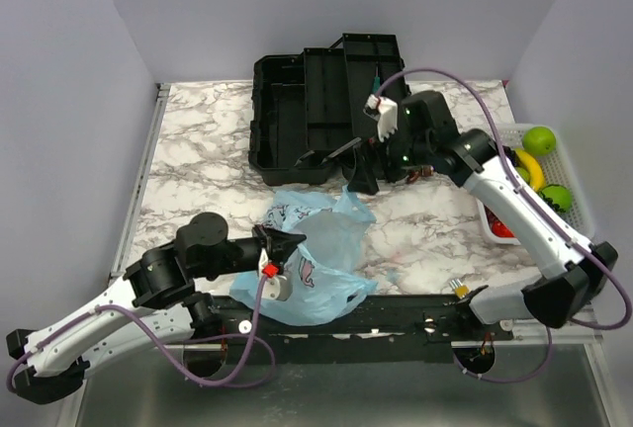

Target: Place the fake fruits into the plastic bag and tie a complex knot

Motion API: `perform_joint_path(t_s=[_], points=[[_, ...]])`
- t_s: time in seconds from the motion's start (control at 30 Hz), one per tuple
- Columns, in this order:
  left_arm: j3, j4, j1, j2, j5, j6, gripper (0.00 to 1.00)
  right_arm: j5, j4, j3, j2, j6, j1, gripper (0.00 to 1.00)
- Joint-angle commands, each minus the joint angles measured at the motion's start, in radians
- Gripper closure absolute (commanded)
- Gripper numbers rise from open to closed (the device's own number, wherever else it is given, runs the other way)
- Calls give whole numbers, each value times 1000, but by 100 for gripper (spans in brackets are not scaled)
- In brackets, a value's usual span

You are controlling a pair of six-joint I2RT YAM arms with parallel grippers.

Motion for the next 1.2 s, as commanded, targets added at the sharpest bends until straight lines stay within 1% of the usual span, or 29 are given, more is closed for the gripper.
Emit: perform_joint_path(t_s=[0.0,0.13,0.27,0.33,0.4,0.47,0.5,0.57,0.63,0.73,0.83,0.97,1.0,1.03,1.07,1.1,1.13,1.17], points=[[-39,184,3,-66,-54,-52,100,-66,116,-226,-162,252,6,0],[-61,206,3,-75,-68,-44,100,-27,133,-342,-224,385,4,0],[-61,264,3,-56,-148,-48,100,-71,197,-416,-318,495,-6,0],[-54,283,3,-38,-196,-62,100,-66,216,-410,-359,538,-14,0],[-47,301,3,-25,-238,-78,100,-57,174,-368,-368,549,-46,0],[-46,327,3,-23,-256,-90,100,-91,134,-364,-376,560,-104,0],[-52,364,3,-14,-255,-81,100,-219,146,-500,-395,611,-131,0],[-45,376,4,5,-273,-90,100,-296,210,-585,-402,644,-131,0],[-35,382,8,16,-273,-104,100,-384,317,-664,-408,690,-131,0],[-26,392,8,26,-273,-119,100,-437,459,-761,-383,781,-130,0],[-25,402,11,33,-273,-126,100,-472,620,-803,-344,842,-128,0],[-15,383,14,34,-255,-148,100,-526,855,-820,-276,980,-81,0],[-14,375,14,30,-252,-148,100,-543,906,-825,-270,1016,-72,3],[-16,367,15,24,-252,-147,100,-558,963,-834,-269,1048,-67,14],[-16,353,15,16,-253,-141,100,-572,974,-832,-269,1057,-66,35],[-13,335,19,3,-253,-135,100,-586,943,-810,-264,1034,-68,55],[-11,305,25,-13,-248,-129,100,-607,855,-772,-257,971,-76,75],[-3,264,35,-39,-228,-118,100,-587,700,-695,-252,832,-89,97]])
